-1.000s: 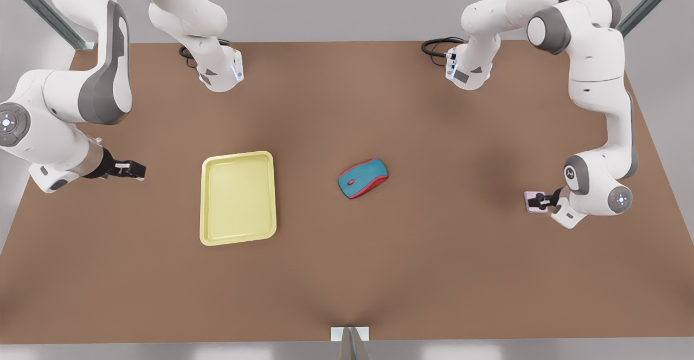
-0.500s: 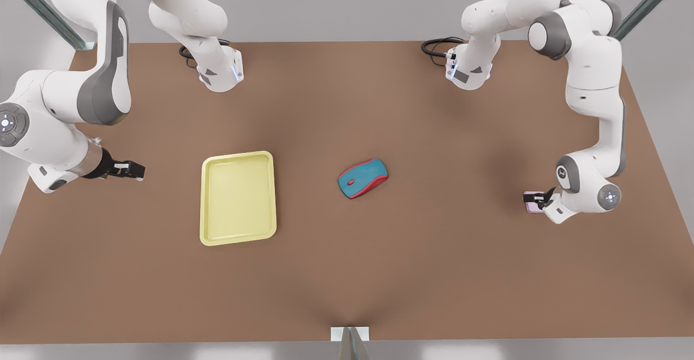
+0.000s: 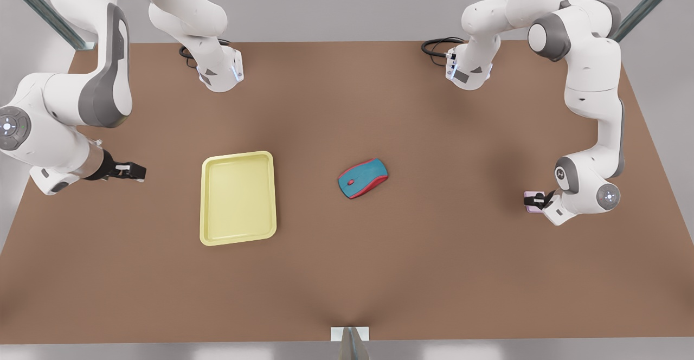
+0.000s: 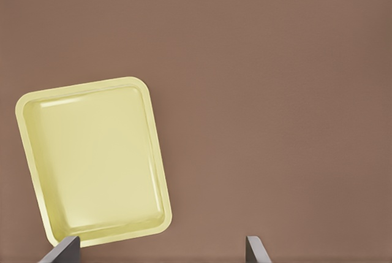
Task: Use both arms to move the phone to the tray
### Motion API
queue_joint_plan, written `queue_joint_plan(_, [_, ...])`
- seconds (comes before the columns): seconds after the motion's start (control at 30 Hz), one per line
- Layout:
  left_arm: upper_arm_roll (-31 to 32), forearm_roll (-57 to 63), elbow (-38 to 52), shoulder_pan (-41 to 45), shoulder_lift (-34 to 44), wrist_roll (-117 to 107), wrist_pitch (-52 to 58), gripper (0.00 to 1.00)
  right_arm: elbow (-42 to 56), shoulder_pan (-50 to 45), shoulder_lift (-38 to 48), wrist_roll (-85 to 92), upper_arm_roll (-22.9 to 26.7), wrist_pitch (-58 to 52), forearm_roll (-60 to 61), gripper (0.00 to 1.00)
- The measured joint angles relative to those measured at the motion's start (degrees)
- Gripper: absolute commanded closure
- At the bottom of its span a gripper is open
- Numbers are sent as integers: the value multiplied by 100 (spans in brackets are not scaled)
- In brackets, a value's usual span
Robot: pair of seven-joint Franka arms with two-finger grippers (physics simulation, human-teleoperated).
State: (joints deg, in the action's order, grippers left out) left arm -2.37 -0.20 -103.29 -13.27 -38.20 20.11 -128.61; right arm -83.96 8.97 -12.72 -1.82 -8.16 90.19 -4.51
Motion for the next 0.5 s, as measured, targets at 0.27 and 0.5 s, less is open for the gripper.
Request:
queue_joint_plan(0.27, [26,-5,13,33,4,-417,-60,15,3,-8,0,-4,0,19,-6,0])
queue_joint_plan(0.5, [33,3,18,72,23,-757,-98,15,3,-14,0,-9,-4,9,6,0])
